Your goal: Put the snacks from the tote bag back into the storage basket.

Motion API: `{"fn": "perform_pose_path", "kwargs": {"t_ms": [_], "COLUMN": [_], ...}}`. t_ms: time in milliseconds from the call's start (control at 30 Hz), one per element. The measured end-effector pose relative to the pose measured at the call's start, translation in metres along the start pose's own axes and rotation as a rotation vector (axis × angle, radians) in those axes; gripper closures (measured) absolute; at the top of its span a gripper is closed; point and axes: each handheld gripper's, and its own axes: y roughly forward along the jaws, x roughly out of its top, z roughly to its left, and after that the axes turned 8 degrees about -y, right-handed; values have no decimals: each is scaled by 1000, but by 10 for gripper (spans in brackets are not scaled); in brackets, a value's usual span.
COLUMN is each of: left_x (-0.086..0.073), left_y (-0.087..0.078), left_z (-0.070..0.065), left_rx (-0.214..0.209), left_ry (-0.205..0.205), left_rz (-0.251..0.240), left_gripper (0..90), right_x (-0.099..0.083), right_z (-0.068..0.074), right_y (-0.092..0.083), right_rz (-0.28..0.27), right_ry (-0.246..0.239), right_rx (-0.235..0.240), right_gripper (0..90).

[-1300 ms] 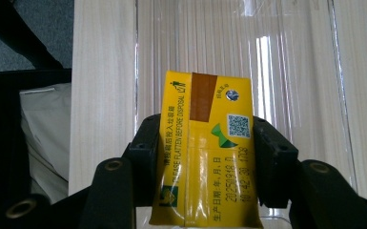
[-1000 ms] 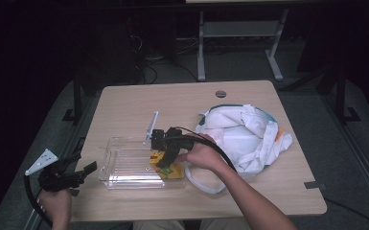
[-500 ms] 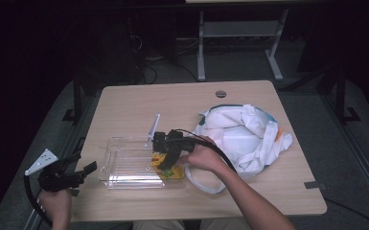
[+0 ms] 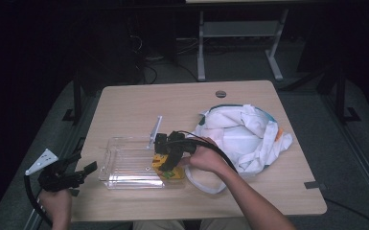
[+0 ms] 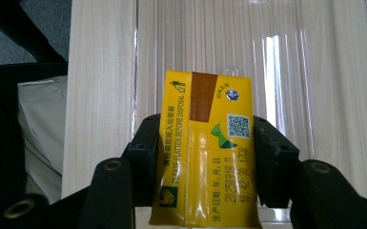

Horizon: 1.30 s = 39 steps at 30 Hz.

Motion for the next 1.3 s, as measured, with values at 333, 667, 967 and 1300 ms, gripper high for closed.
{"fn": "perform_pose_path", "kwargs": {"t_ms": [333, 667, 967, 1300], "left_x": [0, 0, 0, 0], "left_y": [1, 1, 1, 2], "left_z": [-1, -1, -1, -1], "left_rx": [-1, 0, 0, -1], "left_ry": [0, 3, 3, 1], "left_rz": [0, 2, 2, 1], "left_gripper": [127, 127, 128, 127], "right_x": [-4, -10, -14, -18], "right_z": [2, 4, 5, 7], "right_y": [-1, -2, -3, -4], "right_rz": [11, 17, 18, 14], "right_ry": [-12, -8, -11, -17], "right_rx": [25, 50, 55, 64], "right_gripper": [489, 488, 492, 495]}}
